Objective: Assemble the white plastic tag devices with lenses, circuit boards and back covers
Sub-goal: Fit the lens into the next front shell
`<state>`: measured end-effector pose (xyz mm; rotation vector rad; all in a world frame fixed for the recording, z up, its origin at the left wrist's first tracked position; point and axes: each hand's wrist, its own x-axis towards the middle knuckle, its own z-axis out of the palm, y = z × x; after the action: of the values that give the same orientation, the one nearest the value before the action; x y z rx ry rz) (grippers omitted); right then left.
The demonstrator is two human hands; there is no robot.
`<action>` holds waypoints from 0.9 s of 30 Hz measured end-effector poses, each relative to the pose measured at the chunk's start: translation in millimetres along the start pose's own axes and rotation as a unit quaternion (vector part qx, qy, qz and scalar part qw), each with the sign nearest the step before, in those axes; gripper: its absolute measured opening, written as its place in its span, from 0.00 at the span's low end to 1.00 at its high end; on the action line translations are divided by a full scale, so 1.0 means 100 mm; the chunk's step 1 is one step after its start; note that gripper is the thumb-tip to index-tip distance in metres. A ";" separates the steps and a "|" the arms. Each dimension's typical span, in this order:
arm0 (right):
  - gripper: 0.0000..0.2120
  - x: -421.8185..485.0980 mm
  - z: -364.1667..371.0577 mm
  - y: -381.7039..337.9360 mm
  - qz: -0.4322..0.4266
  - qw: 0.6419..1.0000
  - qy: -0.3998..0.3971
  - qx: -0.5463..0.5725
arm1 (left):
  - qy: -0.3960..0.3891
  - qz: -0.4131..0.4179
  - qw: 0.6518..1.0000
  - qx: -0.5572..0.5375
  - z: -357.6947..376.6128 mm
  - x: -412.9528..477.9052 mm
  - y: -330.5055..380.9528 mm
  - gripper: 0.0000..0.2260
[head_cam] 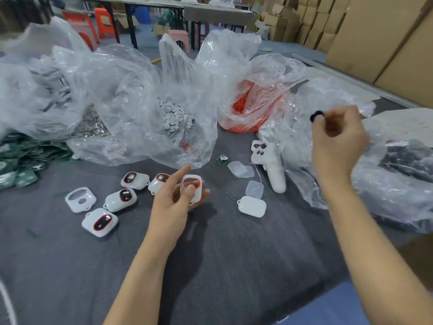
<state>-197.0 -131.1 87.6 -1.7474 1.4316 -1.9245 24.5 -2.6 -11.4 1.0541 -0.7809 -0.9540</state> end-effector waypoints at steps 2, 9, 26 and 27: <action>0.09 -0.48 0.30 -0.28 0.102 0.961 -0.197 0.166 | -0.003 -0.001 1.000 0.004 -0.01 -0.01 0.01 0.17; 0.11 -1.20 0.78 -0.33 0.249 0.814 -0.408 0.329 | 0.050 0.028 0.996 0.069 -0.03 -0.01 0.01 0.14; 0.17 -1.19 0.72 -0.23 0.006 0.886 -0.404 0.228 | 0.054 0.065 0.991 0.102 0.05 -0.03 0.08 0.05; 0.17 -1.20 0.71 -0.24 0.031 0.878 -0.411 0.242 | 0.055 0.065 0.991 0.100 0.04 -0.03 0.07 0.04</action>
<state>-90.9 -74.4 13.4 -1.8535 0.6166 -1.0942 21.3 0.0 -3.6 1.2033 -0.8545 -0.7104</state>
